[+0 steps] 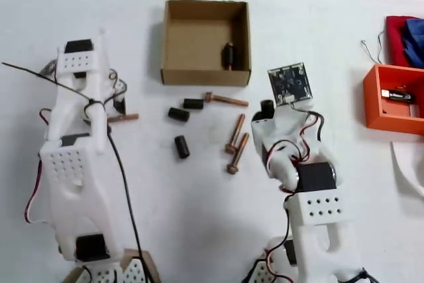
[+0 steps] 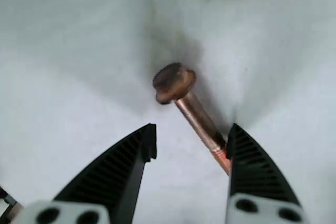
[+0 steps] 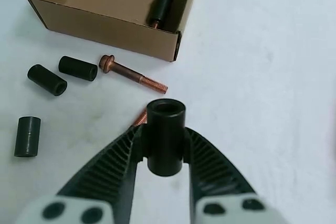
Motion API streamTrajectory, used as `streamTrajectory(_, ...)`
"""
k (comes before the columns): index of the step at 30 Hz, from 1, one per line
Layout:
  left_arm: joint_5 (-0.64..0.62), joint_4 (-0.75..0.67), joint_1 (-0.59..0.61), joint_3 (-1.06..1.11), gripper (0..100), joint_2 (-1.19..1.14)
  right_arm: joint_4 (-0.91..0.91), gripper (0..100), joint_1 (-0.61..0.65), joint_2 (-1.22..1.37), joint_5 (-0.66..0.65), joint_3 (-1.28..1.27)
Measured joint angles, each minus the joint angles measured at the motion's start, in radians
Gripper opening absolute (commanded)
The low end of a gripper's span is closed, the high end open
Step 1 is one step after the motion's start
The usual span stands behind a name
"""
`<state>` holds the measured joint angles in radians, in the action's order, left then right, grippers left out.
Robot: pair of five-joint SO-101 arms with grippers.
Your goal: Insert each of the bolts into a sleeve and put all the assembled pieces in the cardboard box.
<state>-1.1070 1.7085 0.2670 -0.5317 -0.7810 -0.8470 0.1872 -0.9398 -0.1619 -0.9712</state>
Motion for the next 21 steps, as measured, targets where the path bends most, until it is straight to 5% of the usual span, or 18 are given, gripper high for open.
streamTrajectory(5, -0.02, 0.0, 0.018, -0.011, 22, -0.055, 0.0, 2.2, 0.0, 0.0, 0.0, 0.0)
streamTrajectory(10, -0.028, -0.003, 0.025, -0.014, 2, -0.074, 0.0, 2.2, 0.0, 0.0, 0.0, 0.0)
streamTrajectory(12, 0.005, -0.012, 0.026, -0.014, 4, -0.077, 0.0, 2.2, 0.0, 0.0, 0.0, 0.0)
streamTrajectory(17, 0.161, -0.011, 0.026, -0.046, 3, -0.092, 0.0, 2.2, 0.0, 0.0, 0.0, 0.0)
streamTrajectory(21, 0.427, 0.029, 0.014, -0.124, 3, -0.101, 0.0, 2.2, 0.0, 0.0, 0.0, 0.0)
